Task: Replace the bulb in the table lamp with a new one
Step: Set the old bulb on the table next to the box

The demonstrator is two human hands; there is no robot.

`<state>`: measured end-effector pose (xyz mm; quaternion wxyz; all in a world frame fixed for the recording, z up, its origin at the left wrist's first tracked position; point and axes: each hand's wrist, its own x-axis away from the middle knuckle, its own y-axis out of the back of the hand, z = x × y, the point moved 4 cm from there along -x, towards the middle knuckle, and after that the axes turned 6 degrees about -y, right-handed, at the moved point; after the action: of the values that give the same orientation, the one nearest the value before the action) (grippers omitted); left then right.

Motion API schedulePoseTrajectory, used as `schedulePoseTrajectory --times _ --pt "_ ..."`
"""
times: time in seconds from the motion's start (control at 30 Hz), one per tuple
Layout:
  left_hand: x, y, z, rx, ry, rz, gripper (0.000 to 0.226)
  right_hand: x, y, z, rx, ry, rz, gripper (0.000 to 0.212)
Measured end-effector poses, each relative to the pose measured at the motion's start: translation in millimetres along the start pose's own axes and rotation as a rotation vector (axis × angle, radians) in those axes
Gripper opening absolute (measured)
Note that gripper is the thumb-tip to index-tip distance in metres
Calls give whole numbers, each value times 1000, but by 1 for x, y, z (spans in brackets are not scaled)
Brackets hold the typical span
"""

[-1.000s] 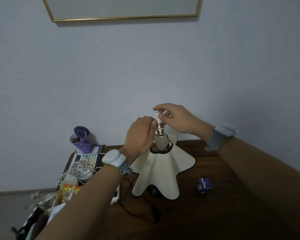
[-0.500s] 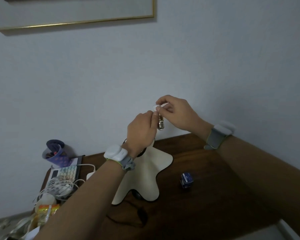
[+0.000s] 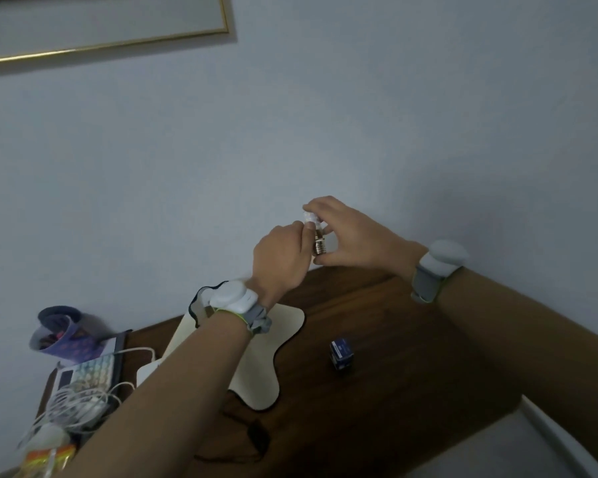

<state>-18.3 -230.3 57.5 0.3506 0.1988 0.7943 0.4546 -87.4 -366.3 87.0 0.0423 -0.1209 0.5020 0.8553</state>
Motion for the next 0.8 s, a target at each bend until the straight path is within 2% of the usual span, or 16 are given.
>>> schedulePoseTrajectory --times 0.13,0.27,0.37,0.53,0.8 --pt "-6 -18 -13 18 -18 46 47 8 -1 -24 4 -31 9 85" --pt "-5 -39 -29 -165 -93 27 42 17 -1 -55 64 -87 16 90" --pt "-4 -58 -38 -240 -126 21 55 29 -5 -80 148 -131 35 98" --pt "12 -103 -50 -285 -132 231 79 54 -24 -119 173 -228 123 113" --pt "71 -183 -59 -190 -109 376 78 111 -95 -173 157 -310 249 92"
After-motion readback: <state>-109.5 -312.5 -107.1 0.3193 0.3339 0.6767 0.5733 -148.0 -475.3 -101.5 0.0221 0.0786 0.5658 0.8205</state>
